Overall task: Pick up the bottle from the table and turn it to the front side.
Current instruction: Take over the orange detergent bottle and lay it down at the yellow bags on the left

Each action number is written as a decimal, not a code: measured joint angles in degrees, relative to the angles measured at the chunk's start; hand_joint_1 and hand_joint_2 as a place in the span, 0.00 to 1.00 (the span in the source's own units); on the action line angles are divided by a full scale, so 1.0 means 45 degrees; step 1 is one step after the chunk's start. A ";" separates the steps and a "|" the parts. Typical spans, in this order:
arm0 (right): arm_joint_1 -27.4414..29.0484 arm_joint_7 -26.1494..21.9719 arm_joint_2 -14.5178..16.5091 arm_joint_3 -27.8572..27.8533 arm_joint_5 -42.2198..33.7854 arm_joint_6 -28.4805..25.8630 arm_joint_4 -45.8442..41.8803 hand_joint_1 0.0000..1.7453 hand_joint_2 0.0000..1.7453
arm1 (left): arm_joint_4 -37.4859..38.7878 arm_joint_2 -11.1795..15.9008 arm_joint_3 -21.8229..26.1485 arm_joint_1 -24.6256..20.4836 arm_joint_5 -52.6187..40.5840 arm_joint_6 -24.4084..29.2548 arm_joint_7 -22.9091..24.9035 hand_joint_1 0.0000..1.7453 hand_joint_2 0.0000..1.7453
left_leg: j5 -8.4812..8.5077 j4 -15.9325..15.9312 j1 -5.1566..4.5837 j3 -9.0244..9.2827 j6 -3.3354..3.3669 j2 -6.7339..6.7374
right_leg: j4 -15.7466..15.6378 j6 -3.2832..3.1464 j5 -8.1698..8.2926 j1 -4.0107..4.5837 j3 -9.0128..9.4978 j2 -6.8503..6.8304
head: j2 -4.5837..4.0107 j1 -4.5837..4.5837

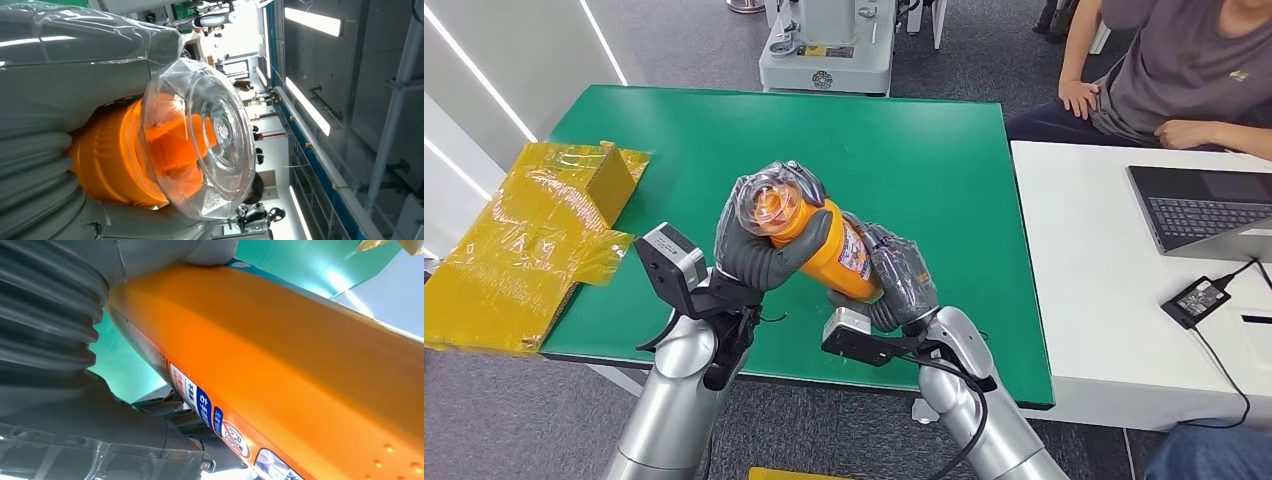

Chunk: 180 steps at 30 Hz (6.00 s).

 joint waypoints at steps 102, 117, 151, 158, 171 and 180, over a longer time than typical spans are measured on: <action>0.4620 -0.1404 -0.0738 0.1347 -0.6729 -0.4141 -0.8635 0.00 1.00 | 0.4227 0.5418 -0.1933 -0.2278 -1.3823 0.4385 0.0010 1.00 1.00 | 0.0003 -0.0018 0.0003 0.0015 -0.0008 0.0026 | 0.0009 -0.0019 -0.0009 0.0003 -0.0006 0.0028 | 0.0000 -0.0001; 0.4720 -0.1337 -0.0737 0.1347 -0.6563 -0.3868 -0.8743 0.00 1.00 | 0.7211 0.5904 -0.1949 -0.3513 -1.3882 0.2995 0.1402 1.00 1.00 | 0.0004 -0.0018 0.0003 0.0013 -0.0008 0.0025 | 0.0013 -0.0019 -0.0010 0.0003 -0.0008 0.0027 | 0.0000 -0.0002; 0.4545 -0.1362 -0.0716 0.1424 -0.6359 -0.3340 -0.9080 0.00 1.00 | 0.8294 0.6261 -0.1892 -0.3091 -1.4506 0.5492 0.2703 1.00 1.00 | 0.0003 -0.0019 0.0002 0.0010 -0.0008 0.0023 | 0.0013 -0.0018 -0.0011 0.0002 -0.0007 0.0025 | 0.0000 0.0000; 0.4385 -0.1336 -0.0670 0.1479 -0.6362 -0.3189 -0.9082 0.00 1.00 | 0.8338 0.6301 -0.1849 -0.2660 -1.4526 0.5521 0.2962 1.00 1.00 | 0.0003 -0.0020 0.0003 0.0010 -0.0008 0.0024 | 0.0014 -0.0019 -0.0012 0.0002 -0.0008 0.0025 | 0.0000 -0.0002; 0.4110 -0.1291 -0.0631 0.1507 -0.6433 -0.2983 -0.9067 0.00 1.00 | 0.8377 0.6264 -0.1450 -0.1806 -1.4528 0.6096 0.3044 1.00 1.00 | 0.0003 -0.0020 0.0002 0.0009 -0.0008 0.0023 | 0.0010 -0.0018 -0.0013 0.0002 -0.0010 0.0024 | 0.0000 -0.0001; 0.4106 -0.1265 -0.0631 0.1524 -0.6351 -0.2755 -0.9102 0.00 1.00 | 0.8383 0.5997 -0.1257 -0.1689 -1.5022 0.6261 0.3614 0.00 1.00 | 0.0002 -0.0020 0.0002 0.0009 -0.0008 0.0023 | 0.0010 -0.0018 -0.0013 0.0002 -0.0009 0.0024 | 0.0000 -0.0002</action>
